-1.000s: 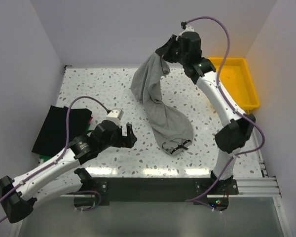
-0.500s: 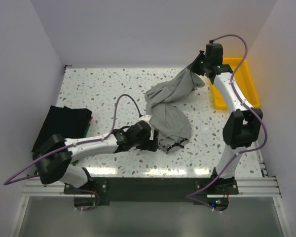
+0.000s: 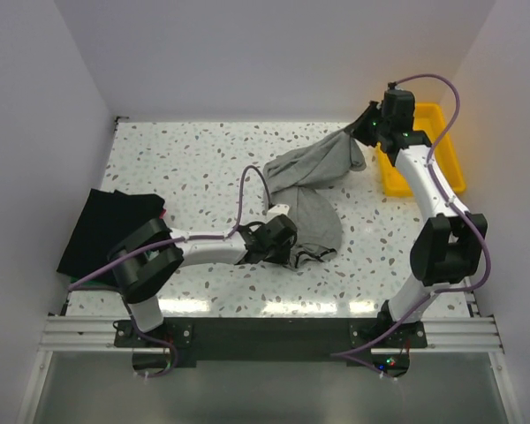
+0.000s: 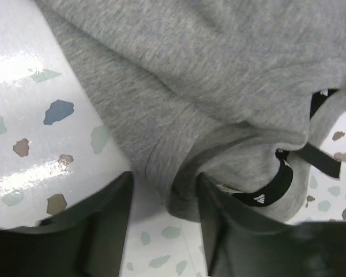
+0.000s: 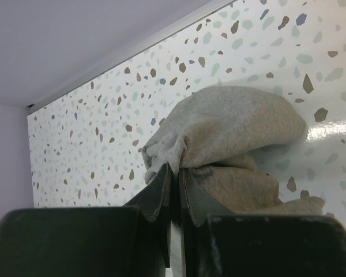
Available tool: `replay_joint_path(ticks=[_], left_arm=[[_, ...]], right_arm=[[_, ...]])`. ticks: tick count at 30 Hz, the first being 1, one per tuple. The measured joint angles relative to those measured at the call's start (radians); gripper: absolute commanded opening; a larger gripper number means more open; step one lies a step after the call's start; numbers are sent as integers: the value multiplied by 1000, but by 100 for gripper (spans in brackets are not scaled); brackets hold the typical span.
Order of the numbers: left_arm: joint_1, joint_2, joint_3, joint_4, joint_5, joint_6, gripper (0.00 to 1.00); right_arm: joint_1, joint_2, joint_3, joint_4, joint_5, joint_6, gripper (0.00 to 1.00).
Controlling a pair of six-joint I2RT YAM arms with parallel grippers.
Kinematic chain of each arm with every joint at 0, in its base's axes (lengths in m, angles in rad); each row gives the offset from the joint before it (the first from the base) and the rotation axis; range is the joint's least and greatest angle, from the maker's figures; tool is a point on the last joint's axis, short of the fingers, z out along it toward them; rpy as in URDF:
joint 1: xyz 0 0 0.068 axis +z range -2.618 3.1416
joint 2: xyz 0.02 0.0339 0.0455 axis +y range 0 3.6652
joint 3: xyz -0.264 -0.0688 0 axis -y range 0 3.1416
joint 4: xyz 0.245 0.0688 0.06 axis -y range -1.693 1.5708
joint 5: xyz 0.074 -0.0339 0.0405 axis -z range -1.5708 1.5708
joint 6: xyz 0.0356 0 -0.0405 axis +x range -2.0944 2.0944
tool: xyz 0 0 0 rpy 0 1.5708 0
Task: Fold and stack the t-shirts
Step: Move the tshirt to the center of the board
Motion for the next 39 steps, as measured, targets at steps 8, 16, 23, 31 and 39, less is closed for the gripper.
replay_joint_path(ticks=[8, 16, 23, 31, 39], left_arm=[[11, 24, 18, -34, -45, -8, 0], [280, -258, -61, -193, -66, 6, 0], [446, -550, 10, -373, -144, 62, 0], [491, -698, 224, -558, -283, 118, 0], [590, -624, 374, -523, -273, 177, 0]], right_arm=[[-30, -40, -32, 13, -20, -1, 0], [-52, -179, -142, -18, -27, -16, 0], [-57, -536, -390, -42, -18, -27, 0], [-56, -773, -362, -194, 110, -101, 4], [-56, -661, -270, -200, 109, -135, 16]])
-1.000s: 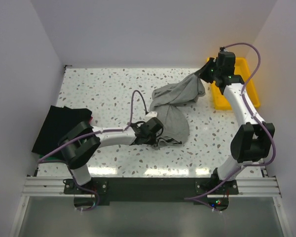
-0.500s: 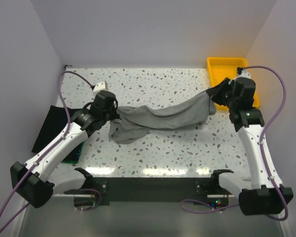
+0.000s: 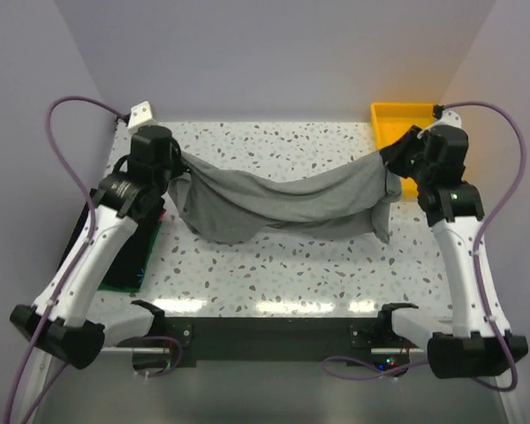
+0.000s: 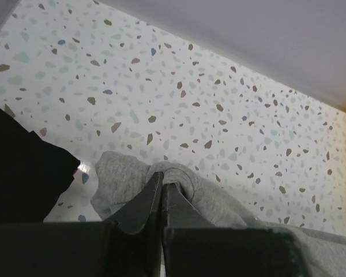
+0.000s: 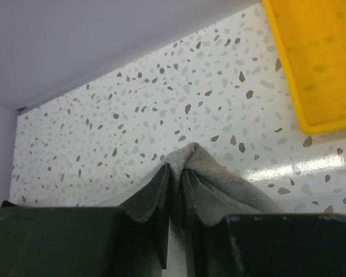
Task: Fold and stack the t-shirts
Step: Move the tshirt to the center of the board
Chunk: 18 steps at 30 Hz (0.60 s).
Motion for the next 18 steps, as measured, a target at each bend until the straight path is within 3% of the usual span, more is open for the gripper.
replay_joint_path(ticks=[3, 4, 6, 7, 8, 10, 13, 18], left_arm=[[69, 167, 8, 56, 111, 17, 6], [84, 233, 19, 70, 145, 21, 16], [105, 378, 48, 84, 206, 35, 34], [112, 448, 66, 86, 234, 46, 59], [116, 502, 77, 86, 257, 57, 70], [118, 544, 78, 77, 290, 60, 79], [118, 488, 54, 90, 306, 58, 79], [118, 205, -177, 161, 311, 29, 66]], right_arm=[[0, 151, 5, 26, -22, 6, 31], [0, 213, 12, 38, -31, 9, 33], [-2, 379, 41, 51, -56, 16, 46], [-3, 460, 58, 60, -73, 17, 49], [-5, 534, 72, 62, -92, 18, 50], [-5, 625, 82, 56, -122, 16, 54], [-5, 640, 49, 51, -152, 13, 55], [36, 418, -127, 108, -153, 7, 55]])
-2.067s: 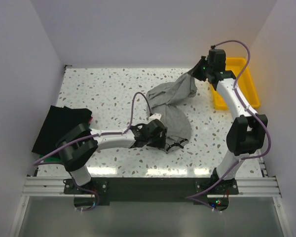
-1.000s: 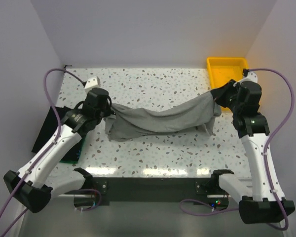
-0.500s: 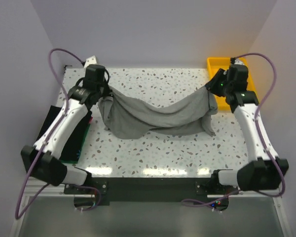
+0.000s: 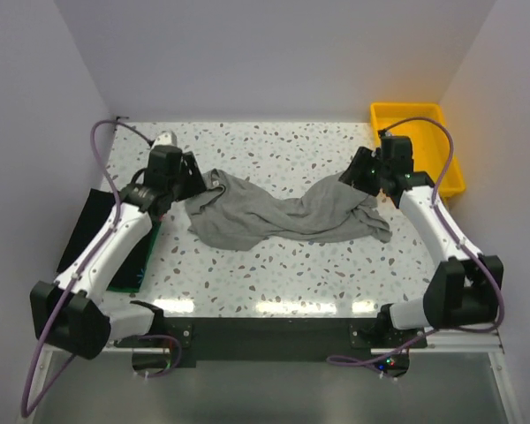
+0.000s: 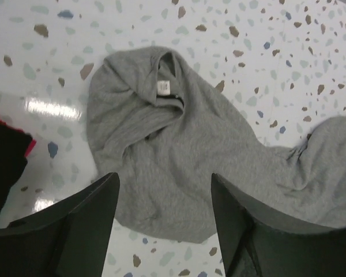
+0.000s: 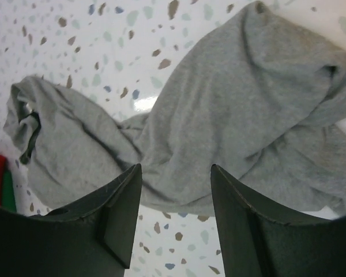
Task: Fold and stack the t-shirts
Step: Move the tshirt to the center of the board
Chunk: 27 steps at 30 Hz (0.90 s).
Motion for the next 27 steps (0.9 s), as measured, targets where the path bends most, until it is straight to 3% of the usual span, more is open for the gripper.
replay_joint_path(ticks=[5, 10, 18, 23, 26, 27], left_arm=[[-4, -164, -320, 42, 42, -71, 62], [-57, -156, -502, 71, 78, -136, 59], [-156, -42, -516, 204, 85, -195, 52], [-160, 34, -516, 248, 77, -208, 45], [-165, 48, -516, 253, 63, -215, 35], [-166, 48, -516, 256, 58, -216, 27]], right_arm=[[172, -217, -184, 78, 13, -11, 55], [181, -255, -337, 114, 19, -7, 54], [242, -219, -389, 170, 17, 4, 54], [338, -208, -420, 222, 16, 21, 54], [417, -176, -435, 271, 18, 34, 55], [449, -157, -436, 288, 20, 41, 55]])
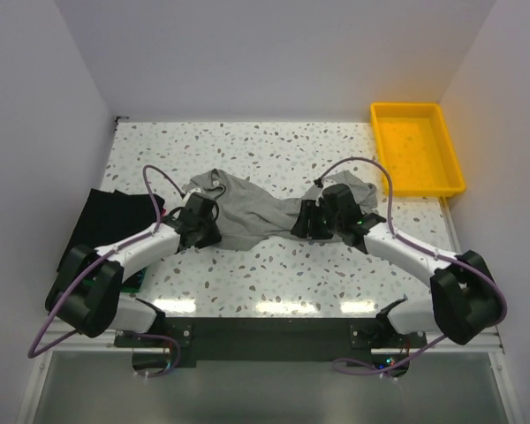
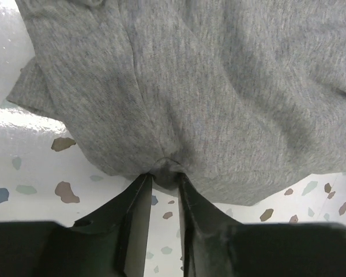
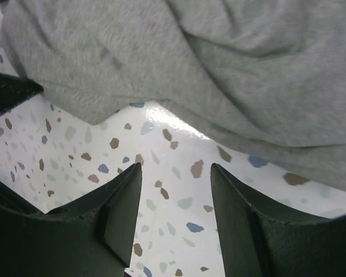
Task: Fold and stack the t-shirts
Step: Move the tshirt to the center of the board, then flatten the tshirt out
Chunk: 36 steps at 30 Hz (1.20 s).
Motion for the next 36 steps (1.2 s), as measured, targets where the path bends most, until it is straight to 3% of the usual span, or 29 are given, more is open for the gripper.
replay_joint_path(ticks=[3, 6, 18, 23, 28, 36], left_arm=[[0, 2, 1, 4, -9, 0, 8], [0, 4, 9, 2, -13, 5, 0], [0, -60, 53, -36, -15, 35, 0], [0, -107, 92, -79, -15, 55, 0], [0, -154, 141, -127, -16, 70, 0], [0, -237, 239, -229, -16, 106, 0]], right_arm=[[89, 73, 0, 68, 2, 17, 55], [158, 171, 0, 148, 2, 34, 55], [316, 454, 73, 490, 56, 143, 55], [344, 498, 72, 584, 101, 203, 26], [349, 478, 75, 529, 150, 229, 2], [349, 273, 165, 279, 168, 183, 0]])
